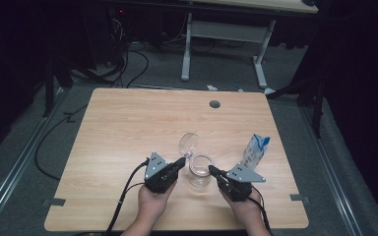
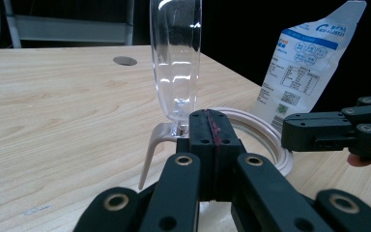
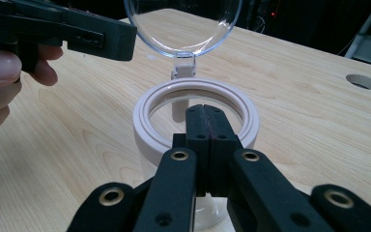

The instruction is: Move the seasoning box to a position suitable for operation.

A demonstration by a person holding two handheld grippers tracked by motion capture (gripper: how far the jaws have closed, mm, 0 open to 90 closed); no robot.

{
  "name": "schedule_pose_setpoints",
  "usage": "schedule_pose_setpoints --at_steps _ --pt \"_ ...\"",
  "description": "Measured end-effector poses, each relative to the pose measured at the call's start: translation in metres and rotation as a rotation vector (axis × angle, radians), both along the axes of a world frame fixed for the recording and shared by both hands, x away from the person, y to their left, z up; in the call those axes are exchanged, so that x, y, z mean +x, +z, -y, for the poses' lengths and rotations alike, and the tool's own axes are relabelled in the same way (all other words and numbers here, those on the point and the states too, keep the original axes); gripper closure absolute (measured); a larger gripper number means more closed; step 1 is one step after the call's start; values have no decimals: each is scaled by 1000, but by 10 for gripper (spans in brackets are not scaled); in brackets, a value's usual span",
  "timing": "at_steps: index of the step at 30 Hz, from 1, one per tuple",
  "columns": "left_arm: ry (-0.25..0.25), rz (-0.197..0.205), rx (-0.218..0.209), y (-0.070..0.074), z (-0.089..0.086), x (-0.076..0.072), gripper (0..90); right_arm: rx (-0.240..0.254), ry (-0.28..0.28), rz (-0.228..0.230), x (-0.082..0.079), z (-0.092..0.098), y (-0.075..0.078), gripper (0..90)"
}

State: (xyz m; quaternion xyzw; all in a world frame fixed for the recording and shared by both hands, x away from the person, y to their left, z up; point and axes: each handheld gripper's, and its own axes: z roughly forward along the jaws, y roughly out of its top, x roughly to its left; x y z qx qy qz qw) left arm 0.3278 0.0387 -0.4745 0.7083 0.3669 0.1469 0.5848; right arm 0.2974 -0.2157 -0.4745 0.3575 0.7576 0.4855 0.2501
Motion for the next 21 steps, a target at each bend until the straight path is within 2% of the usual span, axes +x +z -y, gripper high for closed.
schedule_pose_setpoints --at_steps 8,12,17,21 --pt "-3 -2 14 -4 -4 -2 900 4 0 -2 0 1 0 900" --pt "4 -6 44 -12 -10 -5 900 4 -1 -1 0 0 0 900" --pt "16 -23 76 -23 -24 -5 900 7 1 0 0 0 0 895" --pt "34 -37 123 -31 -42 -5 898 8 1 -1 0 0 -1 890"
